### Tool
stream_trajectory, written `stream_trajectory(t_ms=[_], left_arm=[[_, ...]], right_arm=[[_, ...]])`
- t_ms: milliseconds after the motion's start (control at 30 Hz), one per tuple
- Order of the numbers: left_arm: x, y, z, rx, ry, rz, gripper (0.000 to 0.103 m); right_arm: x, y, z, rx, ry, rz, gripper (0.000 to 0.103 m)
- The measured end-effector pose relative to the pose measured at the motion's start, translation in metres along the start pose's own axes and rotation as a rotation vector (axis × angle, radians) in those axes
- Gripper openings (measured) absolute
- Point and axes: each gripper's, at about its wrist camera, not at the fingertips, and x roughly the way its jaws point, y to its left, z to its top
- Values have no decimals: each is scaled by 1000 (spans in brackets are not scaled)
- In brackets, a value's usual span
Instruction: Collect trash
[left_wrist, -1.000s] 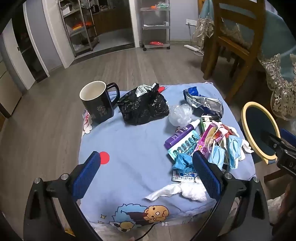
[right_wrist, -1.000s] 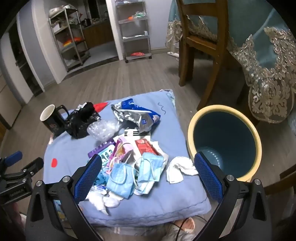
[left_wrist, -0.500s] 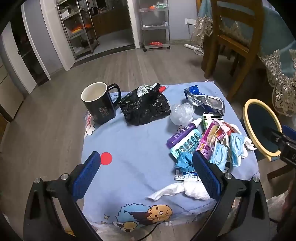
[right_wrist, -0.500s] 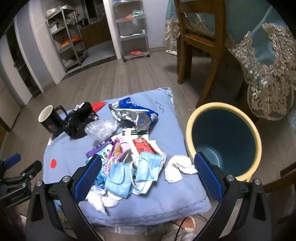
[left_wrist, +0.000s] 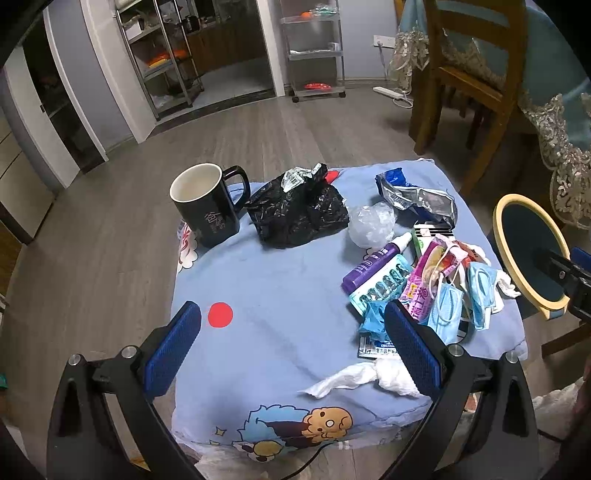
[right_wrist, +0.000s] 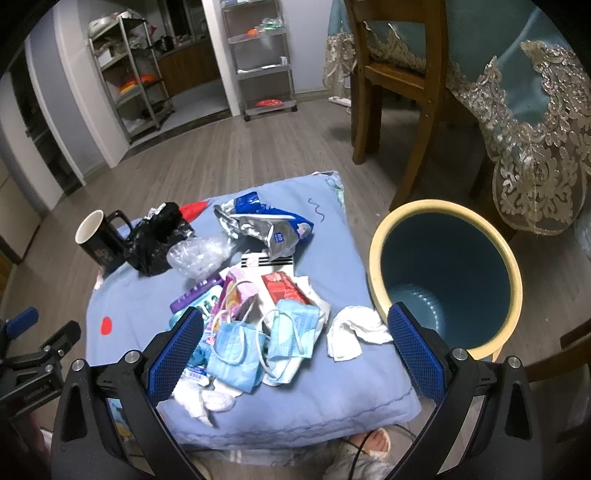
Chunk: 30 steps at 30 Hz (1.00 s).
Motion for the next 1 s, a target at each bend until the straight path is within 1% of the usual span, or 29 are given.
stream_trajectory(t_ms=[500, 1000], left_arm=[[-1, 0, -1, -8, -11, -24, 97], [-2, -2, -1, -5, -9, -27, 97]], right_arm=[[8, 0, -3, 10, 37, -12, 99], [12, -2, -4, 17, 52, -11, 99]])
